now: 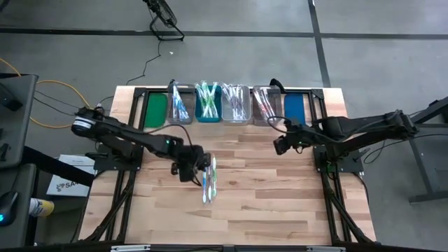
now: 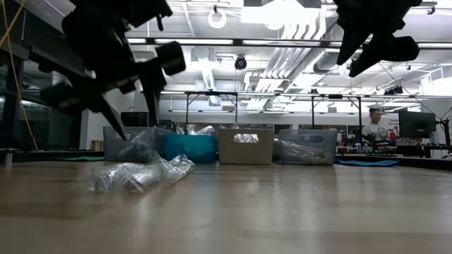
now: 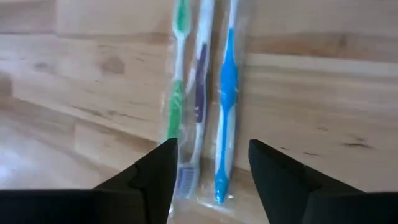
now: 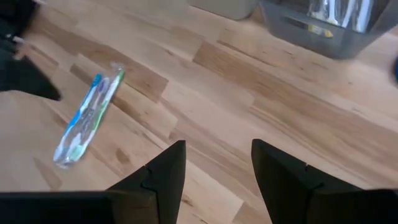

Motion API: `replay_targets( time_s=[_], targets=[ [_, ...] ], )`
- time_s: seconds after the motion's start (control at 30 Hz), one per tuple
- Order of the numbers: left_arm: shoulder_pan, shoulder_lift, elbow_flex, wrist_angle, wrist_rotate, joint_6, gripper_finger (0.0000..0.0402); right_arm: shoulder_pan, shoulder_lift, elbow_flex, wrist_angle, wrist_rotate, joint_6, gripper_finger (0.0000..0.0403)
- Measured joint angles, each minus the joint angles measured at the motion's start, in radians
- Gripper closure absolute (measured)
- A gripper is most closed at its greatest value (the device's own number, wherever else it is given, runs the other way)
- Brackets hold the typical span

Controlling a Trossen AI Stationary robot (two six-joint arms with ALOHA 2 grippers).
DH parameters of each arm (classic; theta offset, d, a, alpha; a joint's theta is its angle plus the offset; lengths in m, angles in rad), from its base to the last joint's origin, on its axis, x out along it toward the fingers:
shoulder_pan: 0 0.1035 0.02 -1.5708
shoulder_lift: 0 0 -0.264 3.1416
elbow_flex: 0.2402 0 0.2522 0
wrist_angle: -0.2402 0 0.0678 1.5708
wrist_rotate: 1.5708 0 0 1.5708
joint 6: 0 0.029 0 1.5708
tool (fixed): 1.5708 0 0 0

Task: Pick & Place Toothbrushes
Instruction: Put the blue toothbrush into the left black bin

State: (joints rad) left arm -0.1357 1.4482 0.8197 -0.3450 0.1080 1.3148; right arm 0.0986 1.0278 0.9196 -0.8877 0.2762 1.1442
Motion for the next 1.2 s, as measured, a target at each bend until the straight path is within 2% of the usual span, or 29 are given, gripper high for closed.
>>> replay_targets(
  time_s=[0.27, 0.57, 0.67, 0.9, 1.07, 1.2],
  targets=[
    [-0.056, 0.12, 0.002, 0.088, -0.025, -0.001, 0.0208, 0.0, -0.016, 0.0, -0.034, 0.001, -0.043, 0.0227],
    [-0.061, 0.186, 0.008, 0.132, -0.02, 0.024, 0.0214, 0.0, -0.014, 0.0, -0.06, -0.014, -0.049, 0.0227],
    [-0.061, 0.189, 0.007, 0.118, -0.012, 0.018, 0.0236, 0.0, -0.015, 0.0, -0.062, -0.015, -0.049, 0.0227],
    [-0.061, 0.192, 0.008, 0.082, 0.008, -0.009, 0.0324, 0.0, -0.015, 0.0, -0.066, -0.015, -0.049, 0.0227],
    [-0.061, 0.192, 0.008, 0.084, 0.016, -0.138, 0.0386, 0.0, -0.015, 0.0, -0.063, -0.014, -0.05, 0.0227],
    [-0.061, 0.187, 0.008, 0.077, 0.017, -0.322, 0.0387, 0.0, -0.015, 0.0, -0.056, -0.014, -0.05, 0.0227]
  ],
)
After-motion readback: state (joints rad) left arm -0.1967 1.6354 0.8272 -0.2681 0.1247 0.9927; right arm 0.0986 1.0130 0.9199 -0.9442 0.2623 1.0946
